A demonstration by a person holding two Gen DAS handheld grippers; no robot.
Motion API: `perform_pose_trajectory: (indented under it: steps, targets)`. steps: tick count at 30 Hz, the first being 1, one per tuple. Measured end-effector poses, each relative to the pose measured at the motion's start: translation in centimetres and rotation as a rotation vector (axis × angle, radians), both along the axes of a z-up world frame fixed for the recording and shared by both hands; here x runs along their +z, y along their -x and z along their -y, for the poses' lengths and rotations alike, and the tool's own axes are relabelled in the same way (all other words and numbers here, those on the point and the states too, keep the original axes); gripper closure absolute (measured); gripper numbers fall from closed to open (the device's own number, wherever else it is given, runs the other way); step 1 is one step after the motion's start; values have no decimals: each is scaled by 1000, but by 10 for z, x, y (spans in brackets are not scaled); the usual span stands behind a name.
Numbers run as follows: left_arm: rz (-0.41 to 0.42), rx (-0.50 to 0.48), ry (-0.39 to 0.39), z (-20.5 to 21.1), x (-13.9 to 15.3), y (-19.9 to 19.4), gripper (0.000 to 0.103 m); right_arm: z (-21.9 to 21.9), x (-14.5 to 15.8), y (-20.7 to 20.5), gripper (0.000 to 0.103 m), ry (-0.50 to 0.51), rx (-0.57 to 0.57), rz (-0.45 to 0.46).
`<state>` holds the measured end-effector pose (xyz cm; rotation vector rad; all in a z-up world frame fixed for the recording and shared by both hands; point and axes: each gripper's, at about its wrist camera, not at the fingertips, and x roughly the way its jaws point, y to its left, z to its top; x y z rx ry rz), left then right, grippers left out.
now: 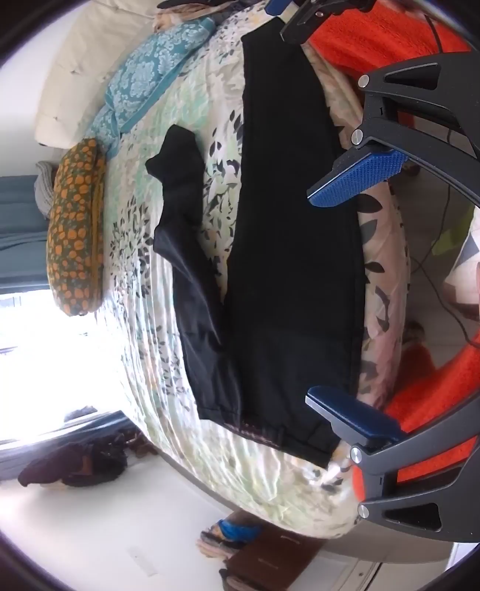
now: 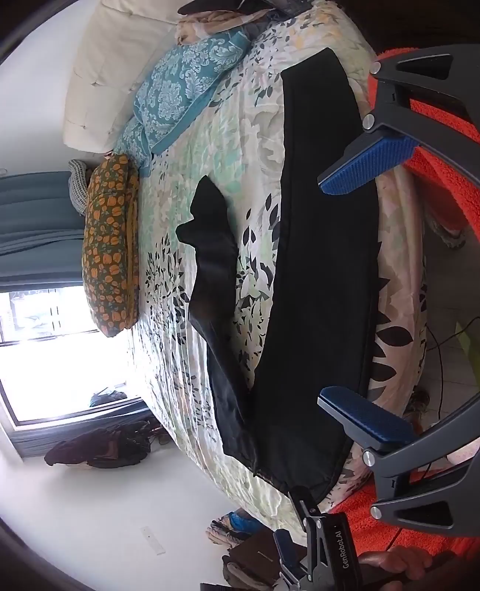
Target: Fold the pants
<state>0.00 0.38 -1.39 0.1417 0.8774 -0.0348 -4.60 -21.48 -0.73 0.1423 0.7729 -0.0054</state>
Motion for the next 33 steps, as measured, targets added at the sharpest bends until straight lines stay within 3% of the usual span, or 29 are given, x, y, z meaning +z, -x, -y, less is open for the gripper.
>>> perform_pose_trajectory:
  steps: [10, 33]
  targets:
    - [-28, -4, 1, 1, -8, -2, 4, 17, -10, -4, 0, -123, -58, -36]
    - [-68, -3, -8, 3, -17, -7, 4, 0, -25, -11, 0, -76, -13, -94]
